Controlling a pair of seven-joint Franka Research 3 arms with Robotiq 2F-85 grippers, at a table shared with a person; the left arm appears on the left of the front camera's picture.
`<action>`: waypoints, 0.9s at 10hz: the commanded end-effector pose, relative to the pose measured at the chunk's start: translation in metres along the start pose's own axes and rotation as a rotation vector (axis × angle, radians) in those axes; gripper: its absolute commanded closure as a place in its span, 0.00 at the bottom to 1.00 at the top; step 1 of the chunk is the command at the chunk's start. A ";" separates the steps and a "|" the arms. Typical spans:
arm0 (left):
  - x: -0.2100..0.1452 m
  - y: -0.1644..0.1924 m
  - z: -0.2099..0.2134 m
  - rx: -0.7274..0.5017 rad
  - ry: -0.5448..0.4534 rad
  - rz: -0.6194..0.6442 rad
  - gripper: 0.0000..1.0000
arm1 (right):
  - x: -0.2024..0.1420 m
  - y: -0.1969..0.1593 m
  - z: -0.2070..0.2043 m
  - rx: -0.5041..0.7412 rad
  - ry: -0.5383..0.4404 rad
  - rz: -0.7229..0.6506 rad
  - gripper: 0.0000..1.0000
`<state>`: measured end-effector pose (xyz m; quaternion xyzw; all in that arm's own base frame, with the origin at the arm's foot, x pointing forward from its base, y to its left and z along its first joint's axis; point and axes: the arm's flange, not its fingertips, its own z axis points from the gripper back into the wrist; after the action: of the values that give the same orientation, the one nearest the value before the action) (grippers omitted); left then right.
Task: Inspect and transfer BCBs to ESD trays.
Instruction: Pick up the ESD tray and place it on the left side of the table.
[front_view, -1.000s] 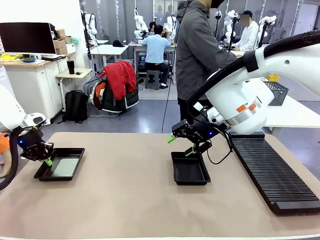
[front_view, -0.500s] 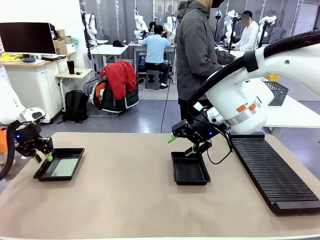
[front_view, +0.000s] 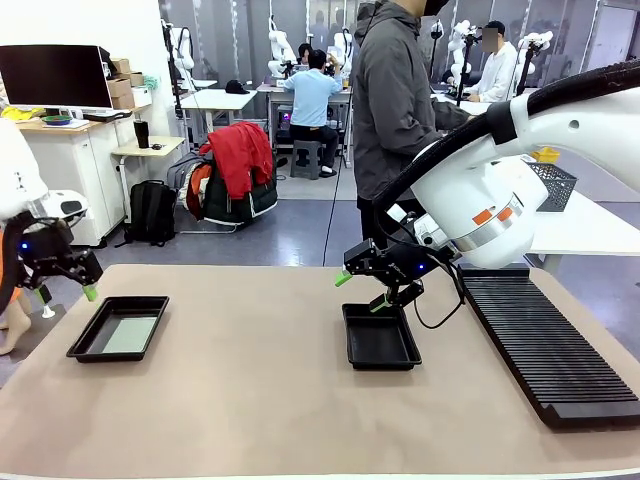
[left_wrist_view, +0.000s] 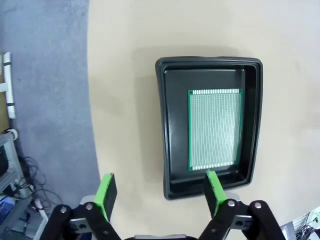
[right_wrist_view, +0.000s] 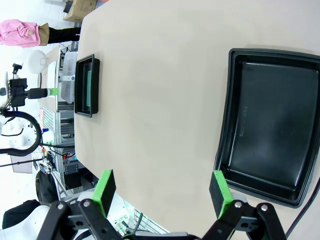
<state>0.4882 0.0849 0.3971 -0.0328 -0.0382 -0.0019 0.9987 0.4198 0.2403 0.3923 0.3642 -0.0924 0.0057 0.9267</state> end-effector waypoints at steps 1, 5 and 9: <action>-0.013 -0.018 0.032 0.079 0.010 -0.006 0.07 | 0.000 0.003 0.002 -0.021 -0.001 -0.011 0.00; -0.016 -0.033 0.081 0.087 0.025 -0.038 0.07 | 0.000 0.003 0.002 -0.021 -0.001 -0.011 0.00; -0.020 -0.036 0.093 0.082 0.025 -0.029 0.00 | 0.000 0.003 0.002 -0.021 -0.001 -0.011 0.00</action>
<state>0.4636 0.0565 0.4890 0.0068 -0.0334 -0.0240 0.9991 0.4198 0.2403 0.3924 0.3643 -0.0924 0.0057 0.9267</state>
